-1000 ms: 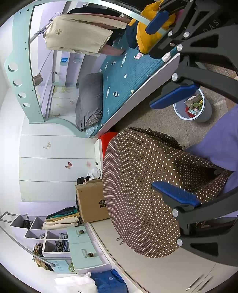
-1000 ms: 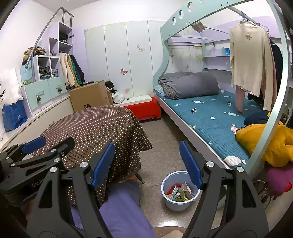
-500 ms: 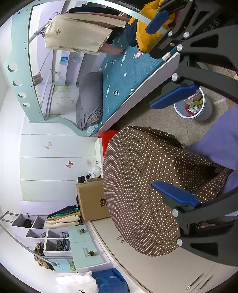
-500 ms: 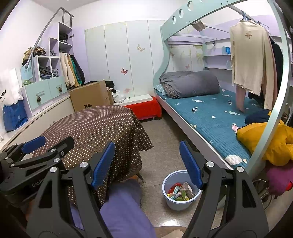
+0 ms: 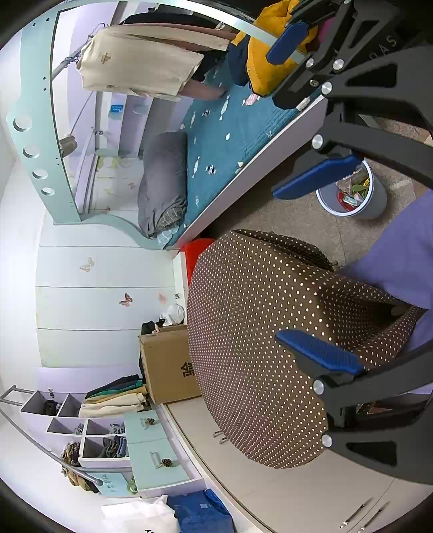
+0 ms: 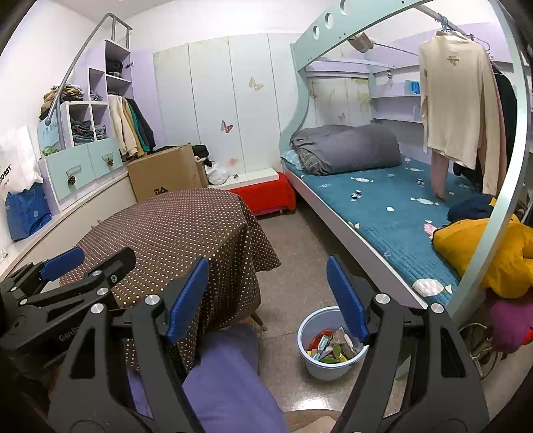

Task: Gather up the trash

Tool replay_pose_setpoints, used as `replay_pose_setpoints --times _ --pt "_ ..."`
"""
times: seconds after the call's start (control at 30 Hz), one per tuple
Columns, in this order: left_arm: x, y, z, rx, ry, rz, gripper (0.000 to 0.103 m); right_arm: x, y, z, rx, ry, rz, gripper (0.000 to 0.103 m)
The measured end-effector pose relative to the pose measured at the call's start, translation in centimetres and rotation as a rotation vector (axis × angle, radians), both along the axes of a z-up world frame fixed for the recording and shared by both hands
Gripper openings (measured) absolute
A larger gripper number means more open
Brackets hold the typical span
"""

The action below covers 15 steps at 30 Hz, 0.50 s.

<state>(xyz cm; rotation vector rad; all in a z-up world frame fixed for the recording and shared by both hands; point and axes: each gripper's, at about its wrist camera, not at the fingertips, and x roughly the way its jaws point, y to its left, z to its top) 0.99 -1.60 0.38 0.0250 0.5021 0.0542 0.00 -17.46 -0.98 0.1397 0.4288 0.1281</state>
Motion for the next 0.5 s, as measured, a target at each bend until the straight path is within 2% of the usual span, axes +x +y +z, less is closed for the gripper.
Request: replay_pose_setpoints --times 0.33,0.5 --pt "0.11 -0.18 -0.13 0.012 0.008 0.011 0.079 0.11 -0.03 -0.14 -0.003 0.002 -0.001 0.073" --pt "0.68 0.01 -0.26 -0.012 0.034 -0.003 0.079 0.36 -0.12 -0.33 0.002 0.011 0.006 0.073"
